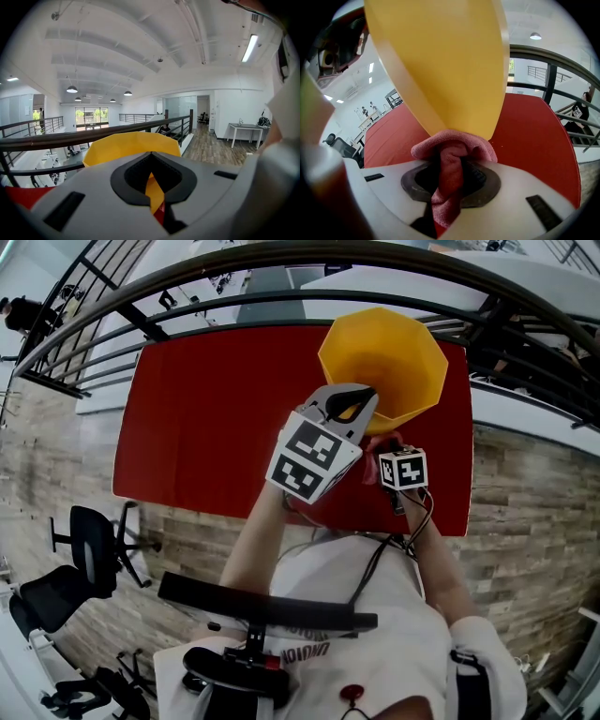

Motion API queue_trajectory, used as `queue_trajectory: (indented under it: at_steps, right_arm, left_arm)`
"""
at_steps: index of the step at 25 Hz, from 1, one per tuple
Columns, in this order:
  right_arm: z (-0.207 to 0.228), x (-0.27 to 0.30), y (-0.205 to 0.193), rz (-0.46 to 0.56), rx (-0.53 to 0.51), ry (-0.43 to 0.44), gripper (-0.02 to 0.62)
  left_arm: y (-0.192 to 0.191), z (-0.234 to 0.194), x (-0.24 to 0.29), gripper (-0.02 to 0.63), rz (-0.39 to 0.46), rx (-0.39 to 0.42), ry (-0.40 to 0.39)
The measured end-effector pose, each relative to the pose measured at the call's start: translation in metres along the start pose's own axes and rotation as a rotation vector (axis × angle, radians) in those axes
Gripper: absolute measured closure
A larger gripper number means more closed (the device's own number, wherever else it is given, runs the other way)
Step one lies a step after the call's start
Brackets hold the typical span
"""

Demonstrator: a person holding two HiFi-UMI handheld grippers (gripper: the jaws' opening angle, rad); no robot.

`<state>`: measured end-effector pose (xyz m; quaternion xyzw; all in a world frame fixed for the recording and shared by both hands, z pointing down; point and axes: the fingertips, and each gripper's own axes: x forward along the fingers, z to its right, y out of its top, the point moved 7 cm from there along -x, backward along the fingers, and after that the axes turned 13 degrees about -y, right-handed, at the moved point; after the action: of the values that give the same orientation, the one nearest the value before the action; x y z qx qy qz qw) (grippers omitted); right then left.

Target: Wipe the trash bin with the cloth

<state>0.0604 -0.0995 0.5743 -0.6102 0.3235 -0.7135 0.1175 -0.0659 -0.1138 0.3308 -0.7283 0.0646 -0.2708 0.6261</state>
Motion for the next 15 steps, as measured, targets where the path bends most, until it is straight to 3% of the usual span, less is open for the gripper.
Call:
queue_trajectory:
  at_steps: [6,15]
  right_arm:
    - [0.005,-0.036,-0.001,0.031,0.035,0.027,0.497]
    - [0.011,-0.129,0.034,0.292,0.092,0.129,0.497]
  left_arm:
    - [0.000,0.000,-0.001,0.603,0.005,0.010,-0.009]
    - [0.004,0.011,0.007,0.603,-0.001,-0.033,0.066]
